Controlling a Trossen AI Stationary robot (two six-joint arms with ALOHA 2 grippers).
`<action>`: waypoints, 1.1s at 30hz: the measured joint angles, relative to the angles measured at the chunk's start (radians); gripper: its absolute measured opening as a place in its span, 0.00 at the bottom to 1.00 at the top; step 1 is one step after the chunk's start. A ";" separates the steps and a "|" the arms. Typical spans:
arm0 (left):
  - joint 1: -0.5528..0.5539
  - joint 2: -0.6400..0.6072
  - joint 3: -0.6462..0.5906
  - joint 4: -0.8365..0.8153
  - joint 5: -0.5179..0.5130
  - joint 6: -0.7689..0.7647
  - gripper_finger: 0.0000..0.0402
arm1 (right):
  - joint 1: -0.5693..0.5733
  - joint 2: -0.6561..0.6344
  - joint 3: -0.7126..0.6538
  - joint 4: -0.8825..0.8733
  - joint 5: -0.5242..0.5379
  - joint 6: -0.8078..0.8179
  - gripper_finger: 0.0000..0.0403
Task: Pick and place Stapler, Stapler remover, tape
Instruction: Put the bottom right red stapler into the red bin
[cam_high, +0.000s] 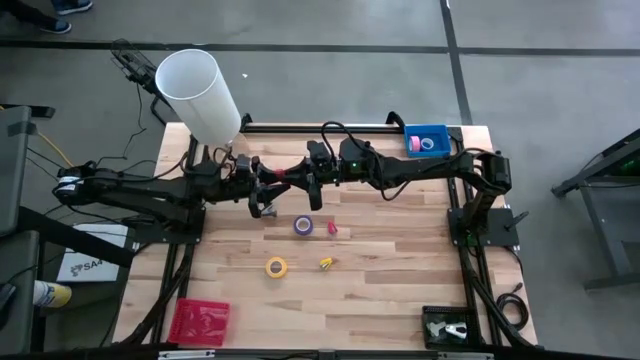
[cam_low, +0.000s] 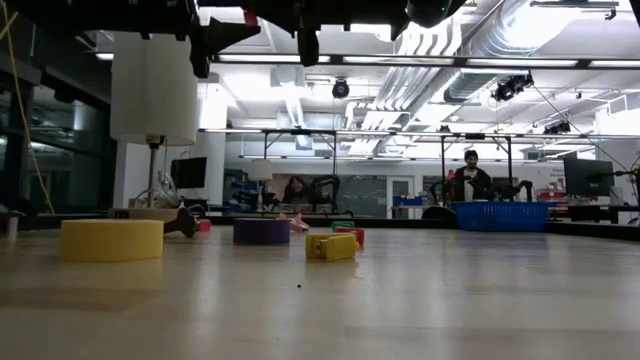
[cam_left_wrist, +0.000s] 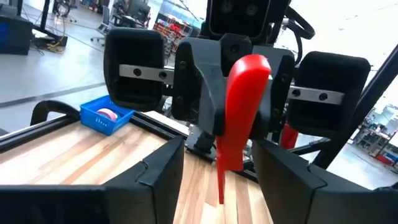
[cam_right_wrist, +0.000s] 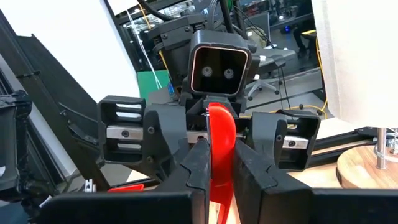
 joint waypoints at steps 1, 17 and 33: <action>0.000 0.000 0.000 0.000 -0.006 0.000 0.46 | 0.000 0.000 0.000 0.000 0.000 0.000 0.08; 0.000 0.000 0.000 0.000 -0.025 -0.012 0.38 | 0.001 0.000 0.000 0.000 -0.009 0.000 0.08; 0.000 -0.001 0.000 0.000 0.009 -0.009 0.09 | 0.001 0.000 0.001 -0.025 -0.025 -0.006 0.08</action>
